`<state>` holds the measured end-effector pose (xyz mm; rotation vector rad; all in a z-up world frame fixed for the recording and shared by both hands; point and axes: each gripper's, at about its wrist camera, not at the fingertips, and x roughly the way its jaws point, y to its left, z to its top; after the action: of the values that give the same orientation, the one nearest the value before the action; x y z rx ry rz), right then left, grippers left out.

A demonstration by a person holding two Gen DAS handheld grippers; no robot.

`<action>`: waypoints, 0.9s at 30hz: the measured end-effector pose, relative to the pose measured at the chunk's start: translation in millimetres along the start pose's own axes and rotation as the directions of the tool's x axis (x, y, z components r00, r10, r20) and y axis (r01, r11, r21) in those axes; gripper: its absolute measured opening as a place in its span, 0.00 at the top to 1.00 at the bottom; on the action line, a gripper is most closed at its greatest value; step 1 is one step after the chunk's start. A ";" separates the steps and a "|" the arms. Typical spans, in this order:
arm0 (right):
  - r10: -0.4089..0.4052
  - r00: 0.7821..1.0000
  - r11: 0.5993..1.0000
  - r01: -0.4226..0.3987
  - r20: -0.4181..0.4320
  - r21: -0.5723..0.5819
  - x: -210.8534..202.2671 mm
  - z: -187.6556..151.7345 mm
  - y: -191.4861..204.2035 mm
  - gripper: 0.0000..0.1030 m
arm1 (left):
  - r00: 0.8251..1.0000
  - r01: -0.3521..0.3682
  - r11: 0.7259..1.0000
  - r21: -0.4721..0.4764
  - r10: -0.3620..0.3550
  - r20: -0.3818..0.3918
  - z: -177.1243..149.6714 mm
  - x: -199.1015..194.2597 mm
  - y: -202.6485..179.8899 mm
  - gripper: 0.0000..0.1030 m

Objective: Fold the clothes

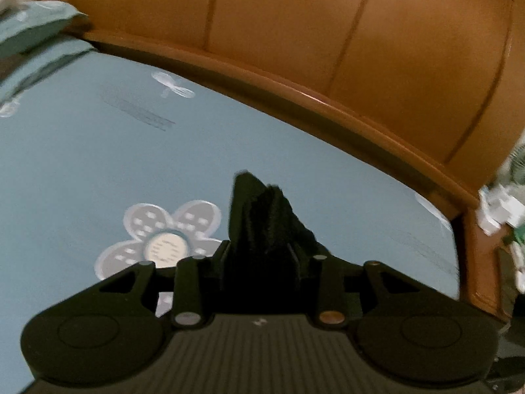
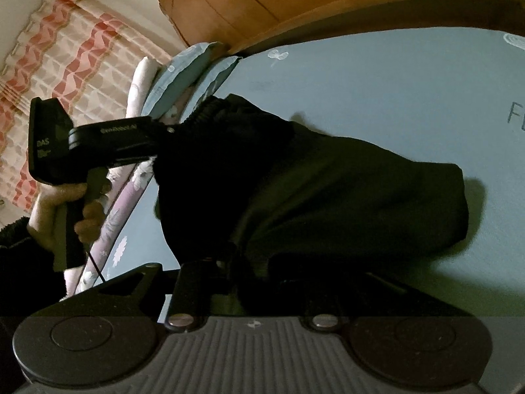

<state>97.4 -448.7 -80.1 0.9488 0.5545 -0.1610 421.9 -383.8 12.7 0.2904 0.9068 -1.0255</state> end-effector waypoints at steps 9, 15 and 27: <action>0.064 0.998 0.988 -0.062 -0.011 0.140 -10.0 -12.1 -31.5 0.30 | 0.999 -0.020 1.000 0.004 0.020 0.032 -21.7 -26.6 8.3 0.59; 0.155 0.984 0.910 -0.179 0.092 0.373 -29.6 -23.2 -78.7 0.20 | 0.994 0.111 0.993 0.028 -0.111 0.017 -83.1 -38.1 -15.4 0.59; 0.034 0.974 0.917 -0.120 0.226 0.380 -15.0 -1.9 -87.9 0.81 | 0.988 0.152 0.983 -0.101 -0.151 0.014 -172.0 -65.9 6.1 0.50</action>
<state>51.7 -500.1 -137.0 1.3238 0.2850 -0.3081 325.2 -237.5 -44.0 0.1341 0.9836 -1.1157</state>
